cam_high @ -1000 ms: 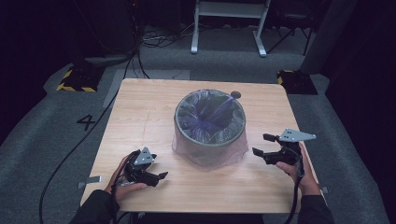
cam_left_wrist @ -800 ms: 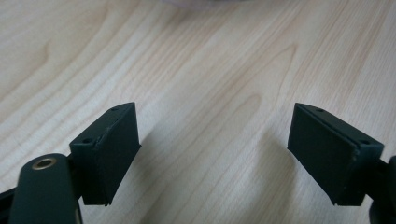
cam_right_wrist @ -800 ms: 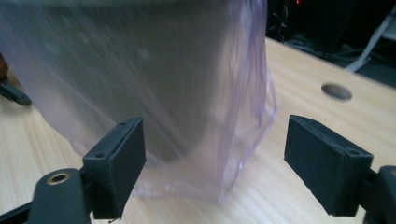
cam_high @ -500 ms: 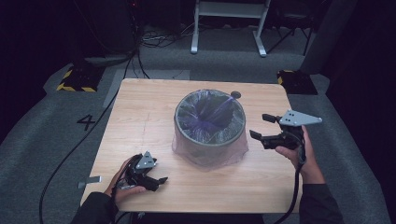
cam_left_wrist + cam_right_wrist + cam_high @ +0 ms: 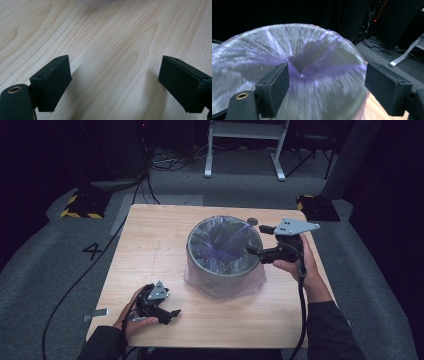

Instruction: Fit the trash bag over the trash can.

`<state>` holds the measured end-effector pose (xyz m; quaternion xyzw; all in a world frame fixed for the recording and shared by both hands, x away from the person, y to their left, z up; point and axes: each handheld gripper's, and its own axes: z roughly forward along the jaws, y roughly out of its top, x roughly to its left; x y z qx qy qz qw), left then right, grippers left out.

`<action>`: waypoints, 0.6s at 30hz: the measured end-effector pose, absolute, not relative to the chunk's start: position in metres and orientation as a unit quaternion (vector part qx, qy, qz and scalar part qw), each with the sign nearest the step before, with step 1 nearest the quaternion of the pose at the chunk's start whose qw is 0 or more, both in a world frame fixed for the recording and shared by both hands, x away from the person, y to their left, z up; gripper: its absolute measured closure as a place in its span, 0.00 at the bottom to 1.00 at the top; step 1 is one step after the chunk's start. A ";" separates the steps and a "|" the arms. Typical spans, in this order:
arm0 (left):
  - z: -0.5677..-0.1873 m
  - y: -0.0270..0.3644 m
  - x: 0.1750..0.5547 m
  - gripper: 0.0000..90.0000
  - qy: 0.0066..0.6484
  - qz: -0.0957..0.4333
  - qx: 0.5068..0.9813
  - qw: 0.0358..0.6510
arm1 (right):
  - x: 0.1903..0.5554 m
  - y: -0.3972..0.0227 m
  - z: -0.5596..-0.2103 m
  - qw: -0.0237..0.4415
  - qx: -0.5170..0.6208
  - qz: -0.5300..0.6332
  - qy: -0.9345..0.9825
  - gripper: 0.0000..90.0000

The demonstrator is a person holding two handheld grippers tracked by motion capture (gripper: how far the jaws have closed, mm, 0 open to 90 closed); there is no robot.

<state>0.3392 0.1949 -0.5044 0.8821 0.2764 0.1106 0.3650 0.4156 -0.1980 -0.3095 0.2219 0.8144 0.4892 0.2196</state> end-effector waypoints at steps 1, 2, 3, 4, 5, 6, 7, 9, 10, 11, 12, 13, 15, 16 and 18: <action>-0.504 0.195 0.339 0.12 0.276 0.111 0.882 0.365 | 0.417 -0.193 -0.308 0.219 0.219 0.486 0.817 0.22; -0.504 0.195 0.339 0.12 0.276 0.111 0.882 0.365 | 0.418 -0.188 -0.307 0.217 0.216 0.483 0.821 0.22; -0.504 0.195 0.339 0.12 0.276 0.111 0.882 0.365 | 0.419 -0.184 -0.307 0.215 0.213 0.478 0.824 0.22; -0.505 0.195 0.339 0.12 0.276 0.111 0.882 0.365 | 0.420 -0.179 -0.307 0.215 0.209 0.474 0.828 0.22; -0.504 0.195 0.339 0.12 0.276 0.111 0.882 0.365 | 0.421 -0.175 -0.307 0.214 0.207 0.469 0.832 0.22; -0.504 0.195 0.339 0.12 0.276 0.111 0.882 0.365 | 0.422 -0.170 -0.308 0.211 0.205 0.465 0.835 0.24; -0.504 0.195 0.339 0.12 0.276 0.111 0.882 0.365 | 0.423 -0.167 -0.310 0.208 0.204 0.464 0.837 0.26; -0.504 0.195 0.339 0.12 0.276 0.111 0.882 0.365 | 0.424 -0.161 -0.314 0.202 0.199 0.458 0.843 0.27; -0.504 0.195 0.339 0.12 0.276 0.111 0.882 0.365 | 0.424 -0.159 -0.316 0.199 0.198 0.454 0.846 0.27; -0.504 0.195 0.339 0.12 0.276 0.111 0.882 0.365 | 0.425 -0.156 -0.318 0.198 0.198 0.450 0.848 0.27; -0.504 0.195 0.339 0.12 0.276 0.111 0.882 0.365 | 0.426 -0.154 -0.320 0.197 0.199 0.449 0.849 0.27; -0.504 0.195 0.339 0.12 0.276 0.111 0.882 0.365 | 0.426 -0.153 -0.320 0.196 0.200 0.447 0.850 0.27; -0.504 0.195 0.339 0.12 0.276 0.112 0.882 0.365 | 0.427 -0.150 -0.321 0.193 0.197 0.444 0.852 0.27; -0.504 0.195 0.339 0.12 0.276 0.112 0.882 0.365 | 0.427 -0.149 -0.322 0.190 0.195 0.442 0.855 0.27; -0.504 0.195 0.339 0.12 0.276 0.112 0.882 0.365 | 0.427 -0.146 -0.323 0.186 0.191 0.429 0.863 0.26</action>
